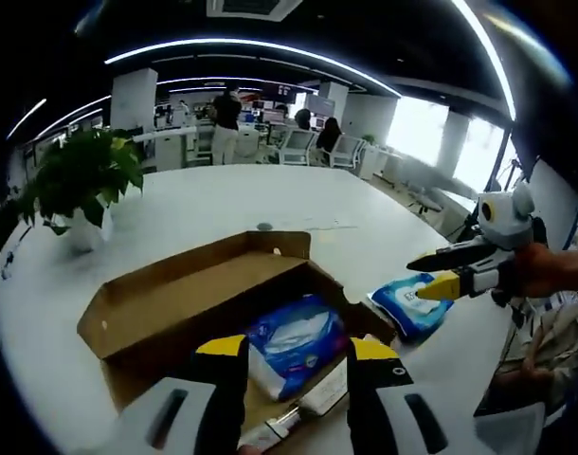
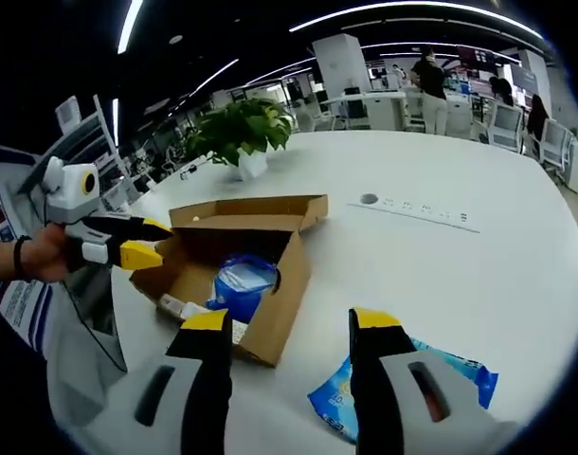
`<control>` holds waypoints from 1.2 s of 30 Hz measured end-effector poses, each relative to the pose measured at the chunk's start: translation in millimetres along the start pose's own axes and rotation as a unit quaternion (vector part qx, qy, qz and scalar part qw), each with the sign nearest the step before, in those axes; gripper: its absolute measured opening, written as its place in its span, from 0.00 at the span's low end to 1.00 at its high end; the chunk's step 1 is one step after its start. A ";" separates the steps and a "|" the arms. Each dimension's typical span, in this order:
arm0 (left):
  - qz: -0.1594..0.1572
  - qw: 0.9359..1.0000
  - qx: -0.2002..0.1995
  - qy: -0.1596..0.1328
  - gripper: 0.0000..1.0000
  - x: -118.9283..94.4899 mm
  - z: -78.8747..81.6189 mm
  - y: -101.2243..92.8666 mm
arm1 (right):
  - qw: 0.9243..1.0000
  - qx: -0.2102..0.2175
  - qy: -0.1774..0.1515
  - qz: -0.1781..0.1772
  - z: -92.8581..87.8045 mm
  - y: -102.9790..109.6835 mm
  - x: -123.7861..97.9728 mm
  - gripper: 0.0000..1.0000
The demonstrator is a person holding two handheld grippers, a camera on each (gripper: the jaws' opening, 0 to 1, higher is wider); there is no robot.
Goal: Operate the shoe box by opening the lid, removing the specified soft item, and placing it in the target area until the item is outside and the box remains undamaged.
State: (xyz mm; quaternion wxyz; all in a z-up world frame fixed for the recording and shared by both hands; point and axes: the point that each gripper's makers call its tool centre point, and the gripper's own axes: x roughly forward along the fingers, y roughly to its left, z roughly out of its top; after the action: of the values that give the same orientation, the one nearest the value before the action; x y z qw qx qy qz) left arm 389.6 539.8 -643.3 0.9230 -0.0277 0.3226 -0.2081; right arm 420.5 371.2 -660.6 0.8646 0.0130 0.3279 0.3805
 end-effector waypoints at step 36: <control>0.037 0.997 -0.062 -0.011 0.41 -36.3 -32.1 56.4 | 0.994 -0.069 0.061 0.056 12.1 44.7 68.5 0.49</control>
State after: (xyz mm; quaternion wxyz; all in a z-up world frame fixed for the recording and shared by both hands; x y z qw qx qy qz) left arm 365.1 608.5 -658.0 0.9302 -0.0753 0.3252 -0.1527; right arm 432.4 451.4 -677.1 0.8192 -0.0513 0.3515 0.4503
